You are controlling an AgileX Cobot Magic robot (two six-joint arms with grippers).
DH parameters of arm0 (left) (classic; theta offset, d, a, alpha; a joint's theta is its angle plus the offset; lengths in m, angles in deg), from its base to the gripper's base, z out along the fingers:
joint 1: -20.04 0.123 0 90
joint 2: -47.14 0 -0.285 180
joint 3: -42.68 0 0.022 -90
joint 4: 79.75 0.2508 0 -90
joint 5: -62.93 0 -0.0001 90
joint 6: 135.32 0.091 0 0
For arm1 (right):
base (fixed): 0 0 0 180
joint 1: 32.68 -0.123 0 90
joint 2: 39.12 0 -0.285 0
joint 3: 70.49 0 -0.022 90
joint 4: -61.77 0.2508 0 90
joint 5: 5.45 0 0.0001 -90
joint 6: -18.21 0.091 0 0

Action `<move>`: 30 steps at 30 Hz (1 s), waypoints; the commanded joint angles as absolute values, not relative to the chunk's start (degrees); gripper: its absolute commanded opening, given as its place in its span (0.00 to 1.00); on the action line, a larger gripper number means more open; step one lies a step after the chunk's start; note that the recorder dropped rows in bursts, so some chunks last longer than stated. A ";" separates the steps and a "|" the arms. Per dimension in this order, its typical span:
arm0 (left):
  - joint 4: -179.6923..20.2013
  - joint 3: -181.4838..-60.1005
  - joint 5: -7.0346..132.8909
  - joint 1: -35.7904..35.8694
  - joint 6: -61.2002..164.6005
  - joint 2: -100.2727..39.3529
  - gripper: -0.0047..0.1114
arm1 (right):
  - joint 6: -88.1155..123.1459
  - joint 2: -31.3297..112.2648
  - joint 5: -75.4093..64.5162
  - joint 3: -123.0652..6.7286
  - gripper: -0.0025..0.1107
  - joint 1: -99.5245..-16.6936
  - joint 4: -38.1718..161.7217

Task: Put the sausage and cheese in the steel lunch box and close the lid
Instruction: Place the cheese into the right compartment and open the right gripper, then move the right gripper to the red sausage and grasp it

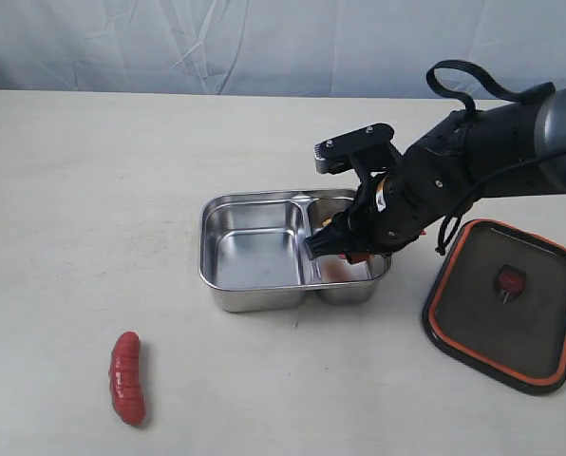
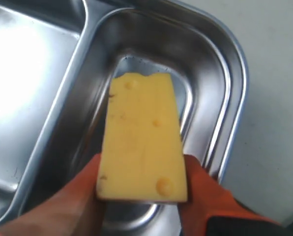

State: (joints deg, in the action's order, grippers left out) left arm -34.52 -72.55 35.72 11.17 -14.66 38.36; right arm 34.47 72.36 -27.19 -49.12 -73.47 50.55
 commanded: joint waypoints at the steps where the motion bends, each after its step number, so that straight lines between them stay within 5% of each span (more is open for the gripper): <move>1: -33.66 -72.26 35.93 10.74 -14.70 38.64 0.04 | 34.30 72.35 -27.61 -48.96 0.31 -73.14 49.20; 4: -33.66 -72.26 35.93 10.74 -14.70 38.64 0.04 | 34.52 71.88 -27.73 -49.05 0.63 -73.14 50.54; 6: -33.66 -72.26 35.93 10.74 -14.70 38.64 0.04 | 34.52 71.21 -28.11 -49.05 0.73 -73.14 51.12; 16: -33.66 -72.26 35.93 10.74 -14.70 38.64 0.04 | 33.94 62.77 -31.84 -49.05 0.57 -74.92 61.17; 24: -33.66 -72.26 35.93 10.74 -14.70 38.64 0.04 | 27.61 61.87 -29.42 -49.05 0.56 -93.23 78.04; 30: -33.66 -72.26 35.93 10.74 -14.70 38.64 0.04 | 28.44 71.65 -33.08 -56.58 0.56 -99.45 78.71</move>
State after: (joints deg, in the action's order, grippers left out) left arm -34.52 -72.55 35.72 11.17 -14.66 38.36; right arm 28.44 67.12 -30.57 -52.17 -98.23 78.82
